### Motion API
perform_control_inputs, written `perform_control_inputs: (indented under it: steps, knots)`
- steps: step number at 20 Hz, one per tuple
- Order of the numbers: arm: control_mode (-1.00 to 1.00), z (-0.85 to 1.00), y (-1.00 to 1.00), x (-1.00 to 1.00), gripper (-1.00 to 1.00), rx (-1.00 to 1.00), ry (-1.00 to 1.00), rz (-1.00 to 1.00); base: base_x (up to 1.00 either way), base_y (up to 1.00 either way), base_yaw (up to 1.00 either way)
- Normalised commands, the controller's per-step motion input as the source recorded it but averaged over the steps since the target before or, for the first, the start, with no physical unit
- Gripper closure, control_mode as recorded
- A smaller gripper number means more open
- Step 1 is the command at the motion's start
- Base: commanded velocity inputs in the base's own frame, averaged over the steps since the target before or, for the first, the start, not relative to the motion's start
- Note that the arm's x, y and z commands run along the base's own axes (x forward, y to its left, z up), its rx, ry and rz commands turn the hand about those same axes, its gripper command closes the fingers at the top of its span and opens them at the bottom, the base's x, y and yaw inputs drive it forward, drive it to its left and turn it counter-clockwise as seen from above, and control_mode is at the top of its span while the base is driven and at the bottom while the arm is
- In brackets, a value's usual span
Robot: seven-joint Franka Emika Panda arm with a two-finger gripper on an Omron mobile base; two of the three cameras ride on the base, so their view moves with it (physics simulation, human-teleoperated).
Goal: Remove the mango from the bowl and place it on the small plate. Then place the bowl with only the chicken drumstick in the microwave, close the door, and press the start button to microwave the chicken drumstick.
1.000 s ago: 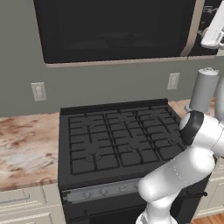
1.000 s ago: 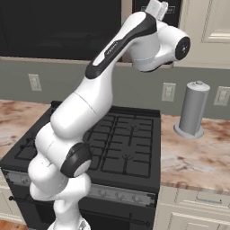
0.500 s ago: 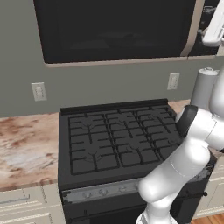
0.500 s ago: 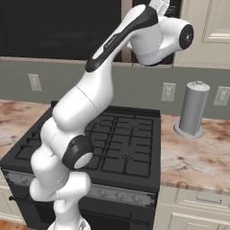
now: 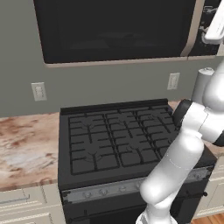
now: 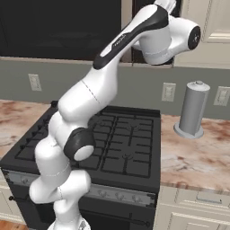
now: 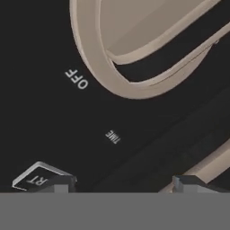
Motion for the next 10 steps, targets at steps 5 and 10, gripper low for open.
perform_control_inputs:
  steps: [5, 10]
  knots:
    - [-1.0, 0.0, -0.16, 0.59, -1.0, 0.09, 0.01, 0.2, 0.0, 0.0, 0.0]
    - [-1.0, 0.0, -0.03, 0.65, -1.0, 0.09, 0.02, 0.21, 0.0, 0.0, 0.0]
